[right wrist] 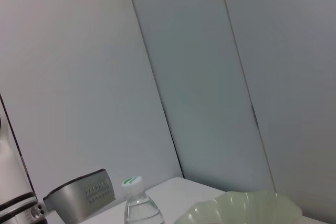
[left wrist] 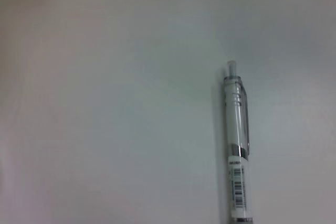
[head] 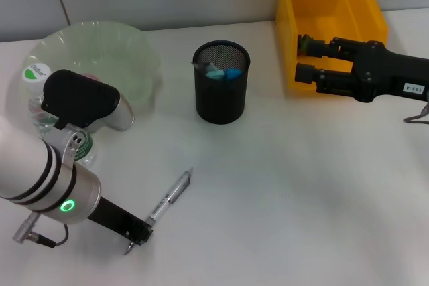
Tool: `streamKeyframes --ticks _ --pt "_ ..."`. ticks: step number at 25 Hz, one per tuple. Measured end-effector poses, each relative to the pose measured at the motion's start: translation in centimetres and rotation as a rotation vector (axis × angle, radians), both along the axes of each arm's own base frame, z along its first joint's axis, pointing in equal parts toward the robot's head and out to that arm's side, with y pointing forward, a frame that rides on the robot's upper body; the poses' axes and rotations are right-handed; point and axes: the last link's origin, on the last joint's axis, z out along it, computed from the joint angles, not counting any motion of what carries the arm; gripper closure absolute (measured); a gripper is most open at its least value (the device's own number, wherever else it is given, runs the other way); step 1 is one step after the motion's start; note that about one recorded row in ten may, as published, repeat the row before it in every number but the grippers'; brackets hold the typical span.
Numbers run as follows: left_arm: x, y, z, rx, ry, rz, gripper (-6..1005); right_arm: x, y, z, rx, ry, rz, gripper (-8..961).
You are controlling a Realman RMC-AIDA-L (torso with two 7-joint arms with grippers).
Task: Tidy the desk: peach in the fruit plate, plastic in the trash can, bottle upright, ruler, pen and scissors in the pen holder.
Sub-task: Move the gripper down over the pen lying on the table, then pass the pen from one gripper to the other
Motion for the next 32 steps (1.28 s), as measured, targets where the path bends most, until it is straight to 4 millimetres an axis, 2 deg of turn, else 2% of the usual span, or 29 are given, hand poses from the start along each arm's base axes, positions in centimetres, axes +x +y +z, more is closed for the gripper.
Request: streamKeyframes --ticks 1,3,6,9,14,17,19,21,23,25,31,32 --pt "0.0 0.0 0.0 0.001 -0.001 0.001 690 0.1 0.0 0.0 -0.001 0.003 -0.003 234" --pt "0.0 0.0 0.5 0.011 -0.008 0.009 763 0.1 -0.1 0.0 -0.001 0.003 -0.004 234" --pt "0.8 0.5 2.4 0.077 -0.069 -0.005 873 0.2 -0.1 0.0 -0.001 0.004 -0.009 234" --pt "2.7 0.7 5.3 0.175 -0.178 -0.062 871 0.5 -0.2 0.2 0.004 0.009 -0.018 234" --pt "3.9 1.9 6.9 0.283 -0.285 -0.102 867 0.9 -0.5 0.4 0.014 0.013 -0.033 234" --pt "3.9 1.9 6.9 0.283 -0.285 -0.102 864 1.2 -0.6 0.5 0.019 0.013 -0.042 234" --pt "5.3 2.6 7.3 0.363 -0.431 -0.175 862 1.4 -0.7 0.5 0.018 0.011 -0.049 234" --pt "5.3 2.6 7.3 0.363 -0.431 -0.175 861 1.6 -0.8 0.5 0.016 0.009 -0.056 234" --pt "6.6 3.0 7.6 0.425 -0.551 -0.261 859 1.7 -0.8 0.5 0.017 0.007 -0.060 234" --pt "7.1 3.0 7.5 0.432 -0.589 -0.299 858 1.7 -0.8 0.5 0.018 0.007 -0.061 235" --pt "7.7 2.4 6.3 0.423 -0.685 -0.405 853 1.1 -0.9 0.9 0.015 0.038 -0.030 235" --pt "7.6 1.7 5.7 0.401 -0.758 -0.465 852 1.1 -0.9 0.9 0.015 0.038 -0.030 235"
